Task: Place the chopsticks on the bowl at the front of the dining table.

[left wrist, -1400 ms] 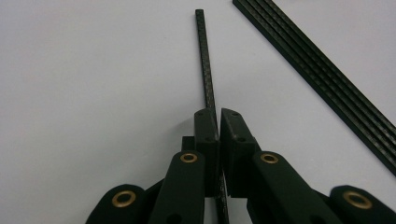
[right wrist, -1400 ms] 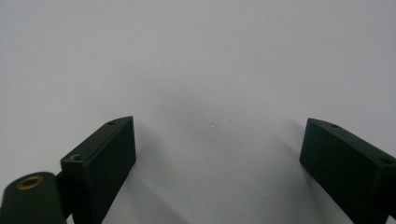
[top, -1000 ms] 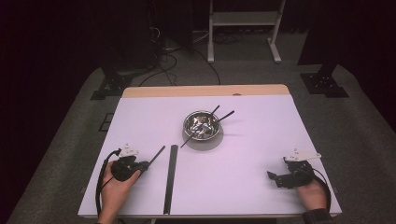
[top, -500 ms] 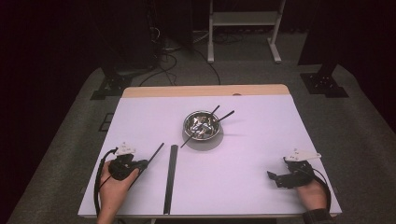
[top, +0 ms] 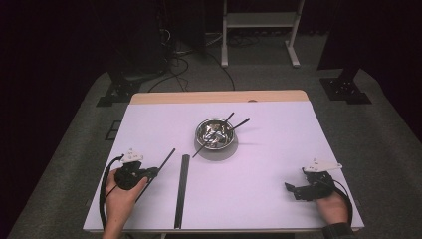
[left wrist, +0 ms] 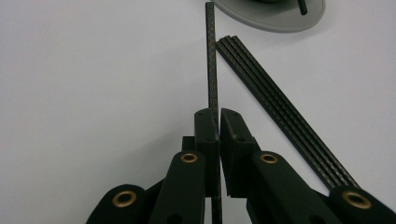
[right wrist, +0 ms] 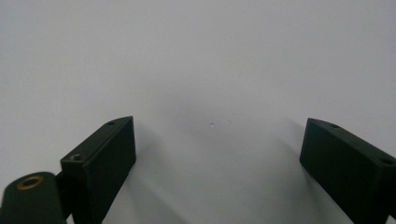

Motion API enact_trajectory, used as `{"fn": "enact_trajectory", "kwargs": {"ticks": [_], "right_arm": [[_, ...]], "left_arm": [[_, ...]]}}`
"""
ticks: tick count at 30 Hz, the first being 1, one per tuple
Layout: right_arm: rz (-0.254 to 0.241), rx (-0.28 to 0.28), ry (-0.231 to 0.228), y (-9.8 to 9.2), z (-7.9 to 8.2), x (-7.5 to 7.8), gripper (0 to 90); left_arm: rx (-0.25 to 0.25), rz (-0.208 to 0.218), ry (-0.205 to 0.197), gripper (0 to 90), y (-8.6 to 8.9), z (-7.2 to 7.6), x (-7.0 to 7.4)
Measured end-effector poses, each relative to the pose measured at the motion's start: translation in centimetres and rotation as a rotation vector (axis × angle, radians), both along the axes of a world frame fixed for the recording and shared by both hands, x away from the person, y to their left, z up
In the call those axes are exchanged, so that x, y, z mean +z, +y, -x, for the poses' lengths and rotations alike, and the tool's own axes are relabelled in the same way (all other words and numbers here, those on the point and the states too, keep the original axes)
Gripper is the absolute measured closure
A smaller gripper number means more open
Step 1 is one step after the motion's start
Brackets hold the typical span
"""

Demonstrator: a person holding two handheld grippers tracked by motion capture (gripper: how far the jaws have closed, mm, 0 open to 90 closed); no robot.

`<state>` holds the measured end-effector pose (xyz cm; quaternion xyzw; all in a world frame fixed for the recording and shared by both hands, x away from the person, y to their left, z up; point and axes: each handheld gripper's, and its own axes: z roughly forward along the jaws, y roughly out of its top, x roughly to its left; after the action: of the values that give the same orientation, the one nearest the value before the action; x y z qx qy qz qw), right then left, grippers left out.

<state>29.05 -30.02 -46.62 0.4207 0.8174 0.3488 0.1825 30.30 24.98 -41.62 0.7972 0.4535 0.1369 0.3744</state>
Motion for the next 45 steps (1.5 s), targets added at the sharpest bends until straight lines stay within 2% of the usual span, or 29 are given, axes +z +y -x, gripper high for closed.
{"fn": "enact_trajectory", "kwargs": {"ticks": [16, 45], "right_arm": [[0.000, 0.000, 0.000, 0.0, 0.0, 0.0, 9.1], [0.000, 0.000, 0.001, 0.0, 0.0, 0.0, 9.1]], "left_arm": [[-0.022, 0.007, -0.008, 86.2, -1.1, -1.0, 1.5], [-0.056, 0.014, -0.027, 86.2, -4.2, -4.4, 3.5]]}}
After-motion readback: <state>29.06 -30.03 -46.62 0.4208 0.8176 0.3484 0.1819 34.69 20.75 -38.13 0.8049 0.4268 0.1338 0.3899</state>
